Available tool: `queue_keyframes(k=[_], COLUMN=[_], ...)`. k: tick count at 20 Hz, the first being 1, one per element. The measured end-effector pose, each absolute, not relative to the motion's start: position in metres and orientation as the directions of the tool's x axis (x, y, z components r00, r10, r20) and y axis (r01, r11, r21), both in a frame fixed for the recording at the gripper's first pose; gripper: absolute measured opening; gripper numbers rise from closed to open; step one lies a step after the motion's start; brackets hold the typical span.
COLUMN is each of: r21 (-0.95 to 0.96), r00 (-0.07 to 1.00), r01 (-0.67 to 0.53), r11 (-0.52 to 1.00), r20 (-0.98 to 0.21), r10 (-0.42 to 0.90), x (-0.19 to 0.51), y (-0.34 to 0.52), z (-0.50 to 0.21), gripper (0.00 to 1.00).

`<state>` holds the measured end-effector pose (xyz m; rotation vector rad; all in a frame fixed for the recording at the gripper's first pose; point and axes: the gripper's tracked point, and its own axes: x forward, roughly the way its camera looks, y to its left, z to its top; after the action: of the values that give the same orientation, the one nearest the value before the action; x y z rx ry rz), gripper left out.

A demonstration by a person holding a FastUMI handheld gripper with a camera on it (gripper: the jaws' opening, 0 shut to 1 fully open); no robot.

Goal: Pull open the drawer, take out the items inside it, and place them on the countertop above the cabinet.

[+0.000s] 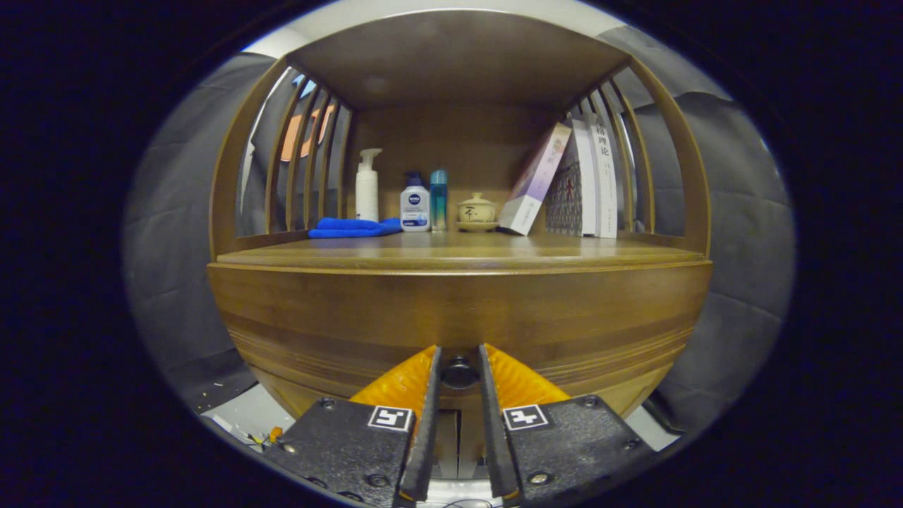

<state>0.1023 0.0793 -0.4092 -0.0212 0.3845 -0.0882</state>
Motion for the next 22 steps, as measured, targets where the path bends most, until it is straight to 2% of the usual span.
queue_keyframes(k=[8, 22], r21=[0.034, 0.000], r00=[0.902, 0.892], r01=[0.077, 0.027], r11=[0.996, 1.000], r20=[-0.427, -0.451], r10=[-0.055, -0.024], x=[0.100, 0.027], y=[0.080, 0.081], z=[-0.412, -0.398], gripper=[0.21, 0.20])
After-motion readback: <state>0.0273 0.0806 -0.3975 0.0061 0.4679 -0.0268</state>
